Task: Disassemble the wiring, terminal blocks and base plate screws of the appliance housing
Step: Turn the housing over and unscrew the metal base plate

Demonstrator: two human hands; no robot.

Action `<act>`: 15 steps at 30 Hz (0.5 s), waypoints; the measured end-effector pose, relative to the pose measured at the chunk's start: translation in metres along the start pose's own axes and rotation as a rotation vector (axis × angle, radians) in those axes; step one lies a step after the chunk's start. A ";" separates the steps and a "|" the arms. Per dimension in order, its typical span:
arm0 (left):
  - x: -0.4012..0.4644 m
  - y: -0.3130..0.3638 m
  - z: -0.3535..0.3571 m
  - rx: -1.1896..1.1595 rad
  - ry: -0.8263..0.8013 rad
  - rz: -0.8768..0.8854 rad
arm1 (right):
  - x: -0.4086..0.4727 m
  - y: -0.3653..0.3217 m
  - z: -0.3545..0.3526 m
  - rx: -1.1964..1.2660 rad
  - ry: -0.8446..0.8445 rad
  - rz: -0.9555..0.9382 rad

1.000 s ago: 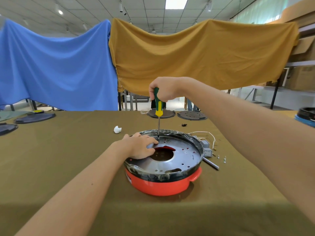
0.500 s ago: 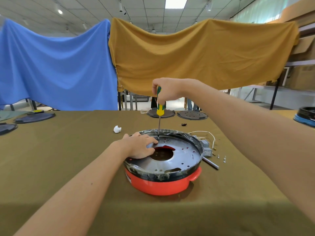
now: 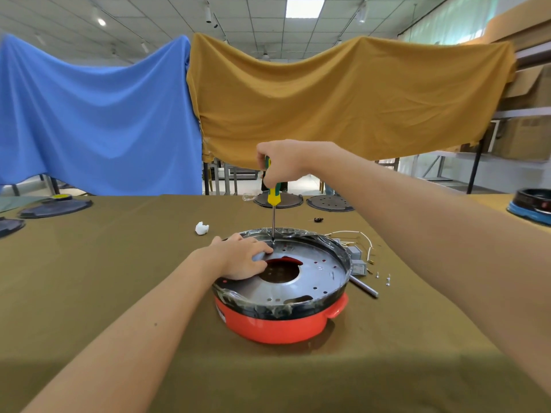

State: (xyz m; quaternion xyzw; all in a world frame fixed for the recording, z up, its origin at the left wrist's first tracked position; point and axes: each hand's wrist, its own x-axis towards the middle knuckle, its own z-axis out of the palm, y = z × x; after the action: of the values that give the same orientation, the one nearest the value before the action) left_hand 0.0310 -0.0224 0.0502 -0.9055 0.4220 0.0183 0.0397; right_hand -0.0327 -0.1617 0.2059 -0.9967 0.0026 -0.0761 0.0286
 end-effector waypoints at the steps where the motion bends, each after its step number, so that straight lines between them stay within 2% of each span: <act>1: 0.000 0.000 0.000 0.000 -0.003 0.000 | 0.001 -0.001 0.001 -0.116 0.025 0.066; 3: 0.000 0.000 0.000 -0.005 -0.012 -0.004 | 0.002 -0.002 0.003 -0.351 0.128 0.149; 4: 0.000 0.000 0.000 -0.008 -0.014 -0.005 | 0.004 -0.002 0.004 -0.390 0.164 0.146; 6: 0.000 0.000 0.000 -0.011 -0.014 -0.004 | 0.006 0.001 0.004 -0.286 0.123 0.059; 10: 0.000 0.000 0.001 -0.003 -0.015 -0.005 | -0.002 0.001 -0.006 0.190 -0.051 -0.088; 12: 0.000 -0.001 0.001 -0.004 -0.013 -0.003 | -0.002 0.000 -0.005 0.208 -0.057 -0.090; 15: 0.001 -0.002 0.001 -0.008 -0.010 0.000 | 0.001 -0.001 0.000 0.014 -0.003 0.003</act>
State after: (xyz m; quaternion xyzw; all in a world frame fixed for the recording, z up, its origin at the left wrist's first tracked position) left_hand 0.0333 -0.0220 0.0492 -0.9056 0.4216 0.0246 0.0379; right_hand -0.0320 -0.1606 0.2056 -0.9966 0.0036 -0.0746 0.0356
